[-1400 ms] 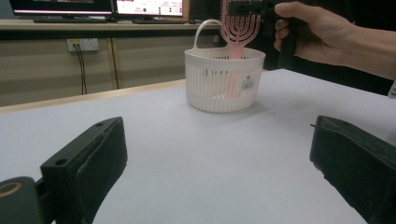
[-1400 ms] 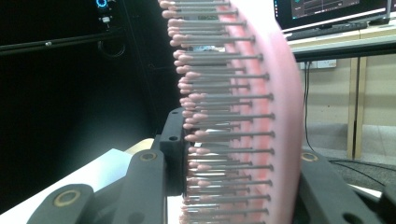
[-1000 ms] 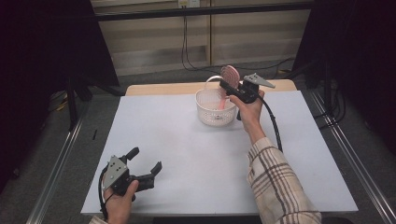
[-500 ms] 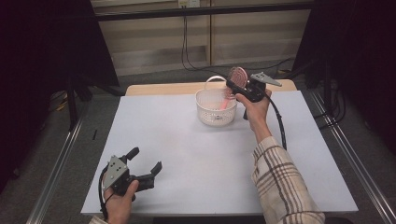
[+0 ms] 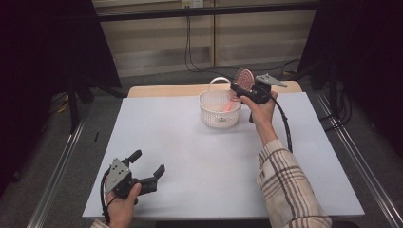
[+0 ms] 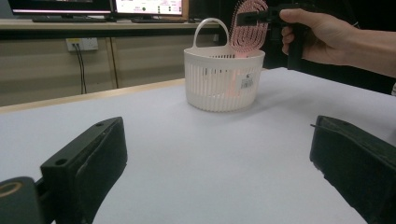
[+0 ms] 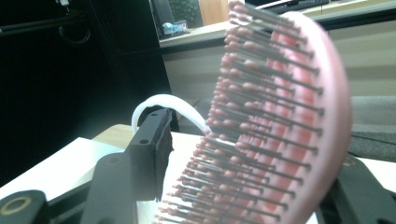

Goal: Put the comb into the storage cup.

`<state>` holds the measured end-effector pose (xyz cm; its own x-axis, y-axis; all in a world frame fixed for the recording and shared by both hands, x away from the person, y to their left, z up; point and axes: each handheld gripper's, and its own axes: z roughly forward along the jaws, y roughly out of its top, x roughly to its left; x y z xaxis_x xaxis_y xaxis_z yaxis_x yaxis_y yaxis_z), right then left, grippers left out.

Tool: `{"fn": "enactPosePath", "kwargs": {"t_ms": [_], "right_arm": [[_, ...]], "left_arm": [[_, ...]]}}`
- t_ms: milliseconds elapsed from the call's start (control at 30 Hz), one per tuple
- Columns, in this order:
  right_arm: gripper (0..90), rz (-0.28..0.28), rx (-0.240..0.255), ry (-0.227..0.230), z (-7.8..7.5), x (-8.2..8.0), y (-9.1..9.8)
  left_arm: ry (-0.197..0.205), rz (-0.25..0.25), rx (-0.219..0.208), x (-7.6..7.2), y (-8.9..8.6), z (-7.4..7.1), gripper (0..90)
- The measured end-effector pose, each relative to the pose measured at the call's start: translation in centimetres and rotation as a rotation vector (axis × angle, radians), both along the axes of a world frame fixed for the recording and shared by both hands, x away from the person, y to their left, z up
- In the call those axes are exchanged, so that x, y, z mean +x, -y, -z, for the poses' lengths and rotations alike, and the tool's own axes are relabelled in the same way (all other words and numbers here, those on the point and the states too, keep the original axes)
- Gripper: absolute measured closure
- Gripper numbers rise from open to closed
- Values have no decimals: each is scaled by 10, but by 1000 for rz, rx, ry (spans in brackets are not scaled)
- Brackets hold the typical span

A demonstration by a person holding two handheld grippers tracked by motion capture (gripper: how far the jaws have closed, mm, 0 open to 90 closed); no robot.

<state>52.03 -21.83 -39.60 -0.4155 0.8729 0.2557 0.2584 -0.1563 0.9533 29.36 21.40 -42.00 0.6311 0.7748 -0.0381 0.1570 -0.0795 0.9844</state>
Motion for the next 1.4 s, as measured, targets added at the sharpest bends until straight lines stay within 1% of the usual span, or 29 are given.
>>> {"fn": "enactPosePath", "kwargs": {"t_ms": [167,233,267,333,467,633,667,767,933,1000,1100,1167,1233,1333,1400], "right_arm": [[368,5,0,-12,1,0,2],[358,9,-3,-16,2,0,3],[354,2,0,-20,3,0,3],[341,-6,-11,-23,3,0,3],[323,-18,-13,-30,3,0,2],[253,-17,6,-48,5,1,3],[246,-17,3,-51,5,2,3],[225,-13,3,-53,5,1,4],[168,-14,4,-52,3,1,6],[148,-11,-15,-47,2,0,6],[117,-17,-18,-51,2,0,7],[102,-14,-32,-49,1,-1,7],[78,-15,-37,-51,1,-1,8],[35,-9,-39,-43,1,-2,6],[27,-3,-42,-36,0,-3,5]], "left_arm": [[4,0,2,0,0,0,41],[3,0,3,0,0,0,41],[0,1,-1,0,1,0,41],[-1,4,3,0,1,0,41],[-1,2,3,0,1,0,41],[1,5,5,0,1,0,41],[-1,5,1,0,1,0,41],[0,3,1,0,2,0,41],[-2,4,3,0,2,0,41],[0,3,2,0,2,0,41],[-1,4,3,0,1,0,41],[-2,2,1,1,1,0,41],[-2,-1,-1,2,1,0,41],[-6,-7,-2,2,-1,0,41],[-7,-6,-2,2,-1,0,41]]}}
